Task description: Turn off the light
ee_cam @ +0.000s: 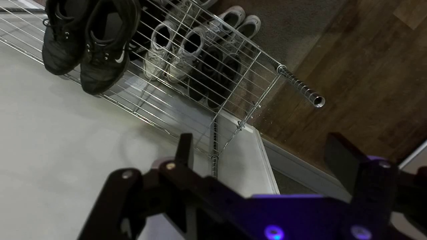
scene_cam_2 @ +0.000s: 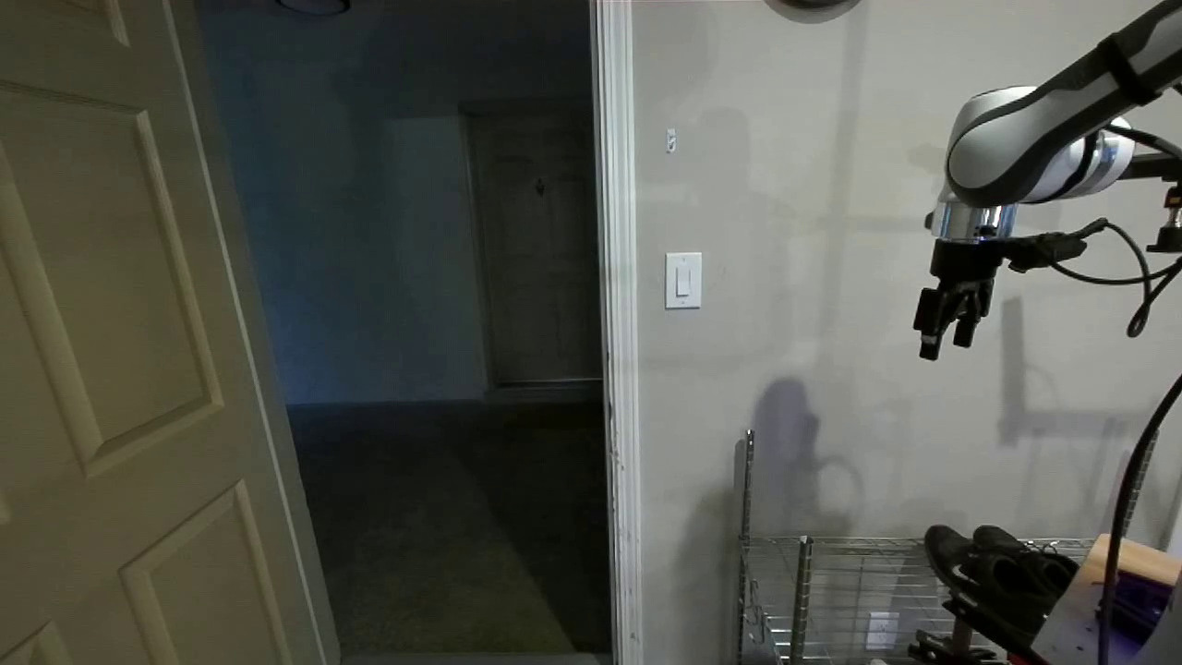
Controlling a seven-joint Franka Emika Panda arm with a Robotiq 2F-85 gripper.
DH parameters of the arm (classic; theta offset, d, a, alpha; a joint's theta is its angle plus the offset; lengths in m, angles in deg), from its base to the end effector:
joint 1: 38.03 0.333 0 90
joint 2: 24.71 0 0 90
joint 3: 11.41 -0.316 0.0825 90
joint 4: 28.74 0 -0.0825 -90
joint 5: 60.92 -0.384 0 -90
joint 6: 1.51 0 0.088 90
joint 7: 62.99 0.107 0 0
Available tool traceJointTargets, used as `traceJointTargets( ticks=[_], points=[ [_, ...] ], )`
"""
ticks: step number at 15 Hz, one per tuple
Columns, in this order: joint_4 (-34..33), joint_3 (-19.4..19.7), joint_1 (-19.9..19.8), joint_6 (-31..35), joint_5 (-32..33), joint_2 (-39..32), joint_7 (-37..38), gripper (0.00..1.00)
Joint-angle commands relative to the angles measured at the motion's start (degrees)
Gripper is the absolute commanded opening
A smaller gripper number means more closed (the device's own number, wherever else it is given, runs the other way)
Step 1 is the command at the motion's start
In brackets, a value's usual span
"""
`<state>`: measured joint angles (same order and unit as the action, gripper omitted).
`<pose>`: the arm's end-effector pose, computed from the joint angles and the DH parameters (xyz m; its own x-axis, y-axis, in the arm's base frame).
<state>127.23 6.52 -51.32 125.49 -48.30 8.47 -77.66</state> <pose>0.3092 -0.1875 0.3942 0.9917 -0.1160 0.0549 -0.1177 -0.9926 0.0288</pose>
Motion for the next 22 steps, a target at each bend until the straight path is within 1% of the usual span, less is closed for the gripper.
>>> traceJointTargets(
  ticks=[1,5,6,8,10,11,12,16,18,19,20,22],
  points=[
    [-0.1,-0.8,-0.7,0.0,-0.6,-0.1,-0.4,1.00],
    [-0.1,-0.8,-0.7,0.0,-0.6,-0.1,-0.4,1.00],
    [-0.5,0.0,-0.5,0.2,-1.2,-0.6,-1.2,1.00],
    [-1.3,-0.1,0.1,0.5,-2.0,-2.4,-0.7,1.00],
    [-2.6,-1.6,1.9,1.8,-2.7,-5.9,0.2,1.00],
    [-3.2,-2.7,2.9,2.9,-3.0,-7.5,1.0,0.75],
    [-4.1,-4.0,5.0,4.7,-3.6,-9.9,1.1,0.74],
    [-9.2,-9.5,11.3,13.3,-5.9,-21.1,1.5,0.47],
    [-12.0,-12.1,12.1,18.9,-4.2,-26.3,3.2,0.34],
    [-13.1,-13.1,11.9,22.1,-2.7,-28.5,4.5,0.28],
    [-14.1,-14.1,11.2,25.8,-0.2,-30.6,7.1,0.21],
    [-16.1,-14.6,10.4,32.0,4.8,-34.3,12.1,0.07]
  ],
)
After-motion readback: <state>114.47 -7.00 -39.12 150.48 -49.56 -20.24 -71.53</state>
